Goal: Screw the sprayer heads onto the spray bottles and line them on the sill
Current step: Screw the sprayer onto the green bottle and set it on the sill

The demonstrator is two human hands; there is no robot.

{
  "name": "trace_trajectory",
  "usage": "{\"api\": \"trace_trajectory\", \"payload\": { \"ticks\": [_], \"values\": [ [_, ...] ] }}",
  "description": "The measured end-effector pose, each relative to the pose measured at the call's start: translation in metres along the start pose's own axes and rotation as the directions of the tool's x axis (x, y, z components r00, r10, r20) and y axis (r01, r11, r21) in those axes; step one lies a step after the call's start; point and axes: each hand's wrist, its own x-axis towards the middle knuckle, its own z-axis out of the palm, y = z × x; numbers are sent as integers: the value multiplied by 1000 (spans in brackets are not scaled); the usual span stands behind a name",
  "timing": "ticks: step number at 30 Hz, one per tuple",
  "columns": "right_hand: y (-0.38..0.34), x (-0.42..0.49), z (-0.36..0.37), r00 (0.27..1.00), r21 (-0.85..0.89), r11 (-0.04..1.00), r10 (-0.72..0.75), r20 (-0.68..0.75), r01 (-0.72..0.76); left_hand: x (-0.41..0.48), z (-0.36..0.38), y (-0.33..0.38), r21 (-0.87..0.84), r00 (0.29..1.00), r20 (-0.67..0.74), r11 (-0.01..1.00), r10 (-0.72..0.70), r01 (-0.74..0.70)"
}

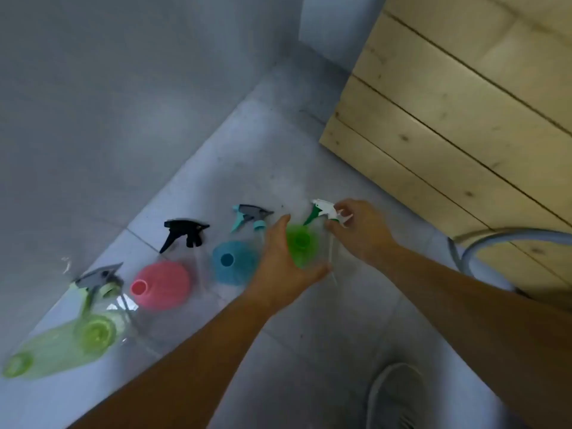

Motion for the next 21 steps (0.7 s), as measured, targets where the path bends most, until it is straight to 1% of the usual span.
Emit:
{"api": "trace_trajectory", "payload": {
  "ticks": [5,8,10,13,17,19,21],
  "values": [
    [19,29,22,1000,-100,995,23,11,-21,21,15,-24,-1,999,-35,1000,-27,27],
    [26,45,38,994,-58,994,100,47,-97,32,19,-34,36,997,-61,998,-47,49],
    [32,54,49,988,-53,990,134,75,-130,36,21,-37,59,996,-82,998,-28,33],
    [41,66,61,992,-58,991,119,48,-116,38,21,-36,85,996,-91,996,8,0],
    [43,73,58,982,-40,983,182,52,-180,40,19,-35,109,996,-68,993,57,-49],
    [39,72,52,980,0,981,193,50,-193,38,18,-33,128,997,-51,990,63,-56],
    [36,69,45,987,51,986,157,46,-159,33,17,-27,135,996,-42,988,75,-69]
  ]
}}
